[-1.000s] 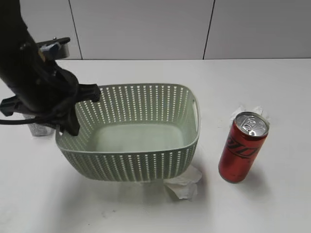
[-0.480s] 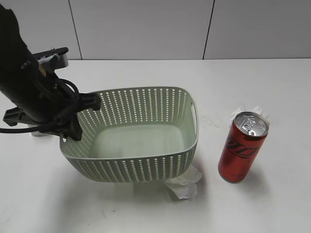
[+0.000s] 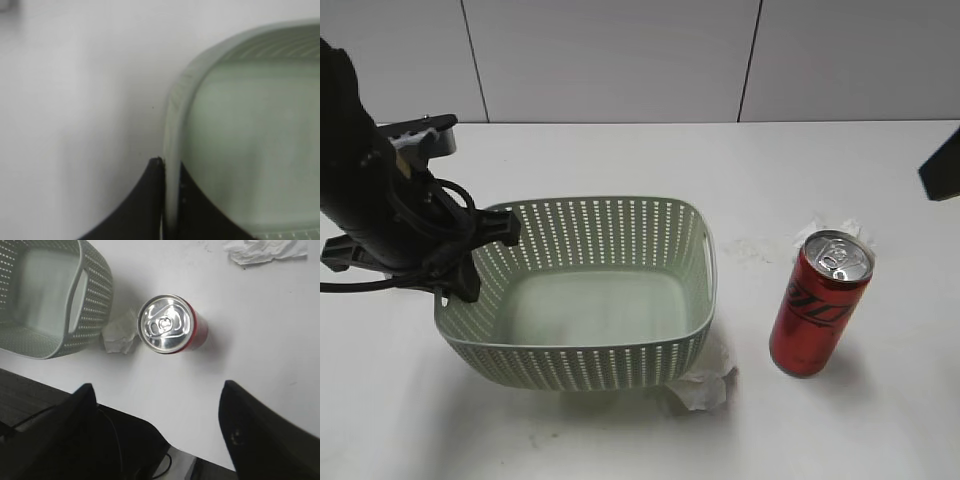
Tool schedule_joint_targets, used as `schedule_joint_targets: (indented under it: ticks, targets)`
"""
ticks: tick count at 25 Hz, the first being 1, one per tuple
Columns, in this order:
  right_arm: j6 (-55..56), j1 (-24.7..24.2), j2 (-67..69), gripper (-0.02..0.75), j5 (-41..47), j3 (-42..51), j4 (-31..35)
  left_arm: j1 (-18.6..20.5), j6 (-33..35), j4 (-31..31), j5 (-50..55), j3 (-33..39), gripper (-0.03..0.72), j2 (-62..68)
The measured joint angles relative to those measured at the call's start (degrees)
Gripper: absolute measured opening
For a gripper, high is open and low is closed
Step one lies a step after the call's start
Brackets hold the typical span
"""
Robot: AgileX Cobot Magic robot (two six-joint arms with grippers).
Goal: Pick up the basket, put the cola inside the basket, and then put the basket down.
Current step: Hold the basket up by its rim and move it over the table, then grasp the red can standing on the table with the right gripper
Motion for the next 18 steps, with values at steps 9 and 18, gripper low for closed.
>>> schedule_joint_targets:
  ticks: [9, 18]
  targets:
    - [16.04, 20.46, 15.36, 0.645, -6.16, -3.99, -15.80, 0.00, 0.00, 0.79, -0.09, 0.00, 0.000, 0.00]
    - [24.18, 21.46, 22.29, 0.671, -9.40, -3.99, -24.25, 0.00, 0.00, 1.02, -0.09, 0.00, 0.000, 0.00]
